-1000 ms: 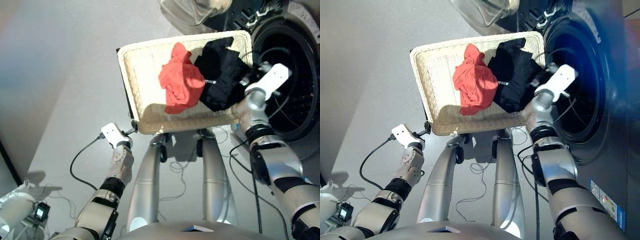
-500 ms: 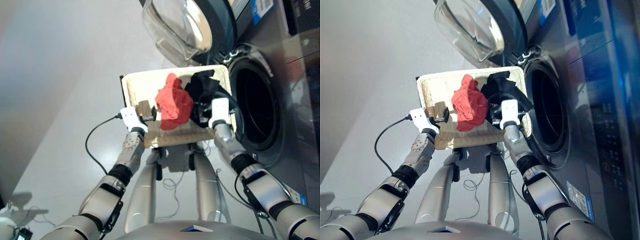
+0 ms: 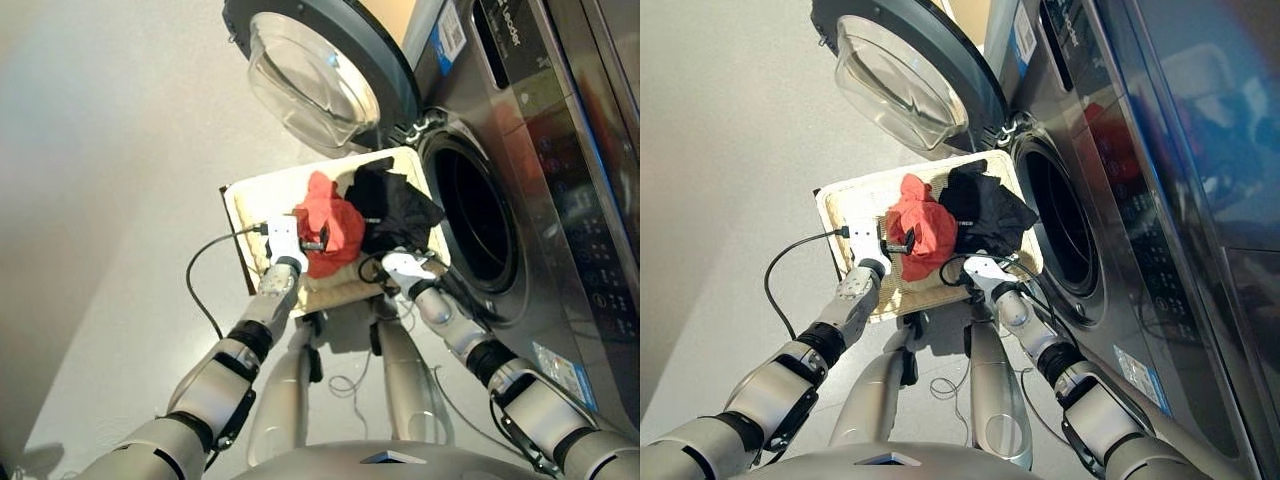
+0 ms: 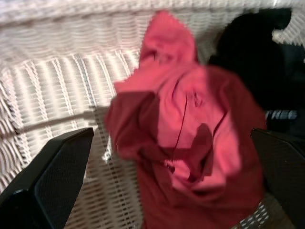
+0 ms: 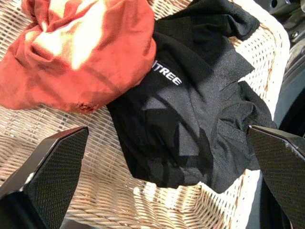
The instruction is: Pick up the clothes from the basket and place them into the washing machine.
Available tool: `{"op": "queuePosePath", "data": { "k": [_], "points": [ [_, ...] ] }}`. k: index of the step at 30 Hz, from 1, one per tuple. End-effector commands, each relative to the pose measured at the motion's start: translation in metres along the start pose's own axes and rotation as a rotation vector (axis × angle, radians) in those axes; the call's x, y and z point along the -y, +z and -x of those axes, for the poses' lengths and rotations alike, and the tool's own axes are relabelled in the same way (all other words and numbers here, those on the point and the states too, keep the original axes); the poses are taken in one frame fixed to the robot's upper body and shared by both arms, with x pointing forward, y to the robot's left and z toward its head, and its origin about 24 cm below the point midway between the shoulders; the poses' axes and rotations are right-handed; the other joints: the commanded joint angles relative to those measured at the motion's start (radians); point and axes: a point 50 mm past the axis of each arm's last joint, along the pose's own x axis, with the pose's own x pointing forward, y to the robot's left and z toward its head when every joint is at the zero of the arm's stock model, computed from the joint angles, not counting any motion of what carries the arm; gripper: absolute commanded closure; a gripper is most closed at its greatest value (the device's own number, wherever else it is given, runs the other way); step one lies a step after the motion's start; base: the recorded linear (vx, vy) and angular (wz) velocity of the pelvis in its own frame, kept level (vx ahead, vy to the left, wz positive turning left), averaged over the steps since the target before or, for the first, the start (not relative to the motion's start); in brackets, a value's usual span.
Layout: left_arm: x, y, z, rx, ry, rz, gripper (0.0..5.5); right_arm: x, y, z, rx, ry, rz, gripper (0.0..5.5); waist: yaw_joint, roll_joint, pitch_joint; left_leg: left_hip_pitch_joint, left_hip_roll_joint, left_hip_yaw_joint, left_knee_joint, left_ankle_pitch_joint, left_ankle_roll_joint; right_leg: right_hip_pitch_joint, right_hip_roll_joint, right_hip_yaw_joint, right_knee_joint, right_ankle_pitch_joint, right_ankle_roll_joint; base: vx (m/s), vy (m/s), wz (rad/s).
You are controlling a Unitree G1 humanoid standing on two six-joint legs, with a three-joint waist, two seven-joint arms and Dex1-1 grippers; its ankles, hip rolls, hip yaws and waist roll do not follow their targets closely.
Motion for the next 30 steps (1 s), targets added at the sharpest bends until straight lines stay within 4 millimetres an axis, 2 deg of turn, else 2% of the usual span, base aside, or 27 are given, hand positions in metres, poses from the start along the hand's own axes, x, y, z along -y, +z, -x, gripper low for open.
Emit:
{"op": "queuePosePath", "data": {
  "k": [1, 4, 8, 11, 13, 17, 19, 21, 22, 30],
  "points": [
    [0.000, 0.027, -0.013, 0.080, 0.011, -0.050, 0.00, 0.007, 0.035, -0.009, 0.160, -0.045, -0.026, 0.00, -0.018, -0.019, 0.052, -0.044, 0.003, -0.028, 0.158, -0.114, -0.034, 0.048, 0.007, -0.021, -0.049, -0.011, 0.082, 0.054, -0.031, -0.079],
    [-0.007, 0.041, -0.017, 0.119, 0.038, -0.056, 0.00, 0.016, 0.053, -0.011, 0.237, -0.087, -0.062, 0.00, -0.036, -0.023, 0.070, -0.146, 0.017, -0.027, 0.245, -0.149, -0.032, -0.045, 0.015, -0.018, 0.006, -0.023, 0.079, 0.023, -0.012, -0.051],
    [-0.012, 0.055, -0.021, 0.154, 0.056, -0.075, 0.00, 0.021, 0.067, -0.012, 0.297, -0.118, -0.082, 0.00, -0.045, -0.024, 0.071, -0.244, 0.034, -0.027, 0.328, -0.187, -0.023, -0.139, 0.032, -0.012, 0.061, -0.039, 0.075, 0.000, 0.000, 0.000],
    [-0.014, 0.064, -0.024, 0.174, 0.067, -0.079, 0.00, 0.023, 0.075, -0.014, 0.327, -0.132, -0.099, 0.00, -0.049, -0.025, 0.070, -0.289, 0.041, -0.026, 0.356, -0.198, -0.016, -0.185, 0.039, -0.010, 0.086, -0.044, 0.073, 0.000, 0.000, 0.000],
    [-0.024, 0.087, -0.029, 0.229, 0.108, -0.057, 0.00, 0.027, 0.091, -0.015, 0.389, -0.149, -0.116, 0.00, -0.056, -0.026, 0.072, -0.332, 0.051, -0.029, 0.367, -0.203, -0.015, -0.236, 0.043, -0.012, 0.097, -0.048, 0.076, 0.000, 0.000, 0.000],
    [-0.037, 0.112, -0.034, 0.277, 0.155, -0.026, 0.00, 0.032, 0.115, -0.017, 0.478, -0.166, -0.143, 0.00, -0.071, -0.040, 0.082, -0.387, 0.062, -0.030, 0.396, -0.214, -0.013, -0.291, 0.060, -0.009, 0.110, -0.043, 0.077, 0.000, 0.000, 0.000],
    [-0.039, 0.115, -0.035, 0.274, 0.169, -0.006, 1.88, 0.033, 0.119, -0.017, 0.494, -0.174, -0.169, 0.00, -0.073, -0.040, 0.080, -0.415, 0.063, -0.030, 0.411, -0.219, -0.008, -0.319, 0.063, -0.011, 0.126, -0.045, 0.077, 0.000, 0.000, 0.000],
    [-0.040, 0.114, -0.035, 0.271, 0.180, 0.014, 4.72, 0.031, 0.120, -0.017, 0.497, -0.174, -0.176, 0.00, -0.076, -0.036, 0.076, -0.436, 0.062, -0.036, 0.421, -0.221, -0.008, -0.343, 0.065, -0.012, 0.142, -0.048, 0.077, 0.000, 0.000, 0.000],
    [-0.040, 0.114, -0.035, 0.272, 0.178, 0.016, 5.50, 0.031, 0.119, -0.017, 0.494, -0.176, -0.175, 0.00, -0.077, -0.034, 0.073, -0.448, 0.062, -0.041, 0.427, -0.222, -0.008, -0.352, 0.063, -0.013, 0.146, -0.048, 0.077, 0.000, 0.000, 0.000],
    [-0.030, 0.101, -0.033, 0.252, 0.142, 0.024, 5.50, 0.028, 0.106, -0.019, 0.443, -0.166, -0.155, 0.00, -0.071, -0.022, 0.039, -0.463, 0.050, -0.052, 0.430, -0.218, -0.006, -0.362, 0.052, -0.030, 0.152, -0.039, 0.073, 0.000, 0.000, 0.000]
  ]
}}
